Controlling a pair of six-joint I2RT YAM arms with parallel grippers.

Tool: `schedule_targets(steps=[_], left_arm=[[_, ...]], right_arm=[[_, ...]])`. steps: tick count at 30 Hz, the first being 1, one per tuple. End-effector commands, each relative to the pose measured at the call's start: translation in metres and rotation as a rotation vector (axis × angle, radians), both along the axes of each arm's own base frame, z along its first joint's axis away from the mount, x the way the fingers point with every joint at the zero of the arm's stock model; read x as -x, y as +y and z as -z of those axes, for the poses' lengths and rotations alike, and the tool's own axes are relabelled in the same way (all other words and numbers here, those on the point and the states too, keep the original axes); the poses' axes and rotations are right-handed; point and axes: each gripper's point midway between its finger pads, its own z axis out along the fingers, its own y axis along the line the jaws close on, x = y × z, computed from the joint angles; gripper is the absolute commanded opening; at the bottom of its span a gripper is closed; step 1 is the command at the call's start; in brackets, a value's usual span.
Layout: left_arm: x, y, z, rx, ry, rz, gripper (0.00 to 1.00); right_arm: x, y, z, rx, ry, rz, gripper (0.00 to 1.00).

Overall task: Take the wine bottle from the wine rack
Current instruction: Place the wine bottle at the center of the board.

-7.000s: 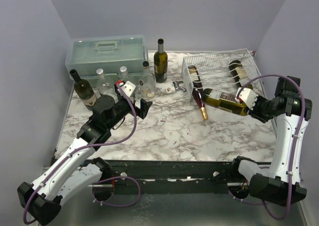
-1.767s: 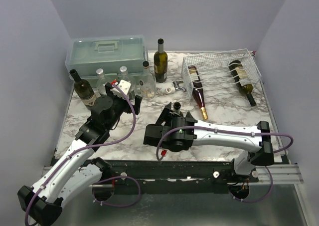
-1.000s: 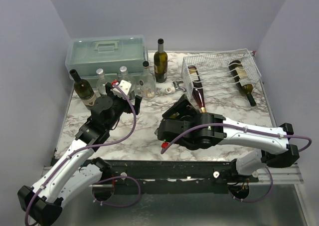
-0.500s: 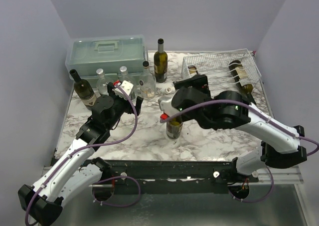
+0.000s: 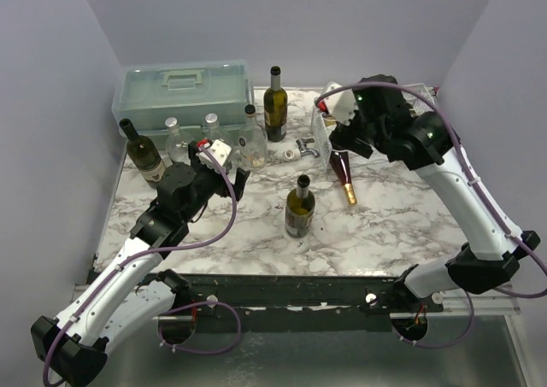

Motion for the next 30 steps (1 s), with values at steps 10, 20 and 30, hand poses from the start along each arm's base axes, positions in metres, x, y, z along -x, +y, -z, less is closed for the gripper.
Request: schedule_targets(steps=[10, 20, 30], left_arm=[[0.038, -0.041, -0.025, 0.134, 0.01, 0.284, 0.99], [0.108, -0.077, -0.016, 0.203, -0.021, 0.718, 0.99], [0.102, -0.1, 0.001, 0.191, -0.121, 0.677, 0.99]], right_arm=[[-0.041, -0.078, 0.109, -0.728, 0.319, 0.228, 0.99], [-0.01, -0.046, 0.174, -0.99, 0.409, 0.135, 1.0], [0.002, -0.053, 0.201, -1.13, 0.4, 0.119, 0.99]])
